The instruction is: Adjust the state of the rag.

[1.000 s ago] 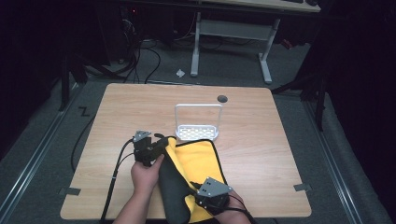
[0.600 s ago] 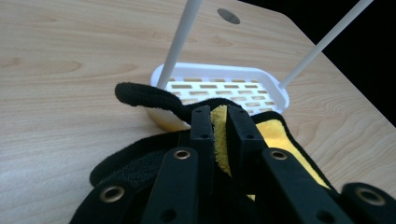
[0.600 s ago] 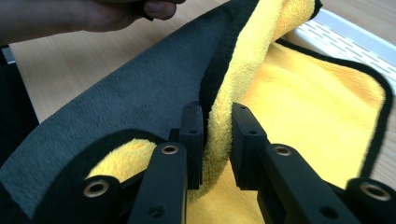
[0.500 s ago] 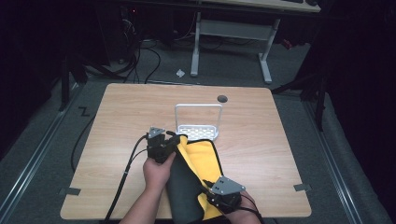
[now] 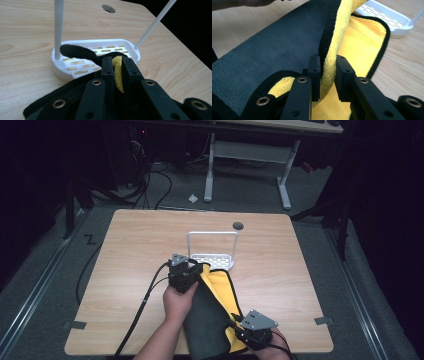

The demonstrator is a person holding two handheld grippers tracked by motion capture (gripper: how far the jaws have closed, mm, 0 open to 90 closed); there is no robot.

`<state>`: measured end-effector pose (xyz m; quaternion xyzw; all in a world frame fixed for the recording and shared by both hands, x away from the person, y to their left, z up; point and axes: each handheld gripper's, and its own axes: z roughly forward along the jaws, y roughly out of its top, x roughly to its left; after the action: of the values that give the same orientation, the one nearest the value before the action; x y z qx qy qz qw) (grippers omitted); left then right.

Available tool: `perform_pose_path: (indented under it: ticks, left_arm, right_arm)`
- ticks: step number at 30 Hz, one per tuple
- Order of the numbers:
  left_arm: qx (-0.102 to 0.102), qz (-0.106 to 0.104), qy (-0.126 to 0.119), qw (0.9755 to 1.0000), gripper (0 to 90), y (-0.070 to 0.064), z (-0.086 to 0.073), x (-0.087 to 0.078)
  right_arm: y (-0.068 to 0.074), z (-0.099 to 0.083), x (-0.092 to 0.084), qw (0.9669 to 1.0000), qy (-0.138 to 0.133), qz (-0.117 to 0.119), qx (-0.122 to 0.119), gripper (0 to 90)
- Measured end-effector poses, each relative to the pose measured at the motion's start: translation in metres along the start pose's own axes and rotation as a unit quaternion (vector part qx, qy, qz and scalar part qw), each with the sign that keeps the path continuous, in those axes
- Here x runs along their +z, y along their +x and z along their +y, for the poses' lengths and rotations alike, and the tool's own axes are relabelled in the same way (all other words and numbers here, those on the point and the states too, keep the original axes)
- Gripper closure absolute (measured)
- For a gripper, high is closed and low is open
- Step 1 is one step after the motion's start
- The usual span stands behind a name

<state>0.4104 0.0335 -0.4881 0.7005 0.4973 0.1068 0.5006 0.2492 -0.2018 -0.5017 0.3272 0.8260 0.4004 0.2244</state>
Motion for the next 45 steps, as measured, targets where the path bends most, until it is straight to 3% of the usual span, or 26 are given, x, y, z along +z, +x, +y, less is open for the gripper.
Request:
perform_pose_path:
  ticks: [13,19,23,26,33,36,40,43,45]
  left_arm:
    - [0.007,-0.003,0.022,0.9997,78.1,-0.011,-0.003,0.023]
    - [-0.005,-0.027,0.014,0.9995,60.5,-0.016,-0.002,0.030]
    - [0.001,-0.040,0.012,0.9991,52.1,-0.021,-0.004,0.032]
    - [0.014,-0.048,0.014,0.9987,49.9,-0.024,-0.005,0.029]
    - [0.075,-0.045,0.024,0.9959,49.2,-0.024,-0.024,-0.005]
    - [0.080,-0.047,0.036,0.9950,51.1,-0.016,-0.040,-0.024]
    - [0.091,-0.051,0.060,0.9927,63.6,-0.007,-0.060,-0.052]
    - [0.106,-0.047,0.071,0.9907,81.9,-0.006,-0.072,-0.065]
    - [0.109,-0.047,0.080,0.9898,83.1,-0.005,-0.075,-0.066]
  right_arm:
    - [-0.007,-0.014,-0.001,0.9994,0.033,-0.010,0.005,73.0]
    - [-0.015,-0.014,-0.007,0.9993,0.016,-0.021,0.026,63.3]
    - [-0.023,-0.014,-0.011,0.9986,0.005,-0.029,0.044,61.3]
    - [-0.025,-0.015,-0.010,0.9985,0.006,-0.032,0.044,60.9]
    - [-0.025,-0.016,-0.004,0.9989,0.009,-0.023,0.041,61.3]
    - [-0.027,-0.015,-0.001,0.9990,0.008,-0.020,0.040,64.2]
    - [-0.033,-0.009,0.007,0.9989,0.007,-0.019,0.043,71.6]
    - [-0.040,0.002,0.021,0.9987,0.018,-0.016,0.045,81.0]
    - [-0.045,0.010,0.034,0.9988,0.024,-0.023,0.035,88.2]
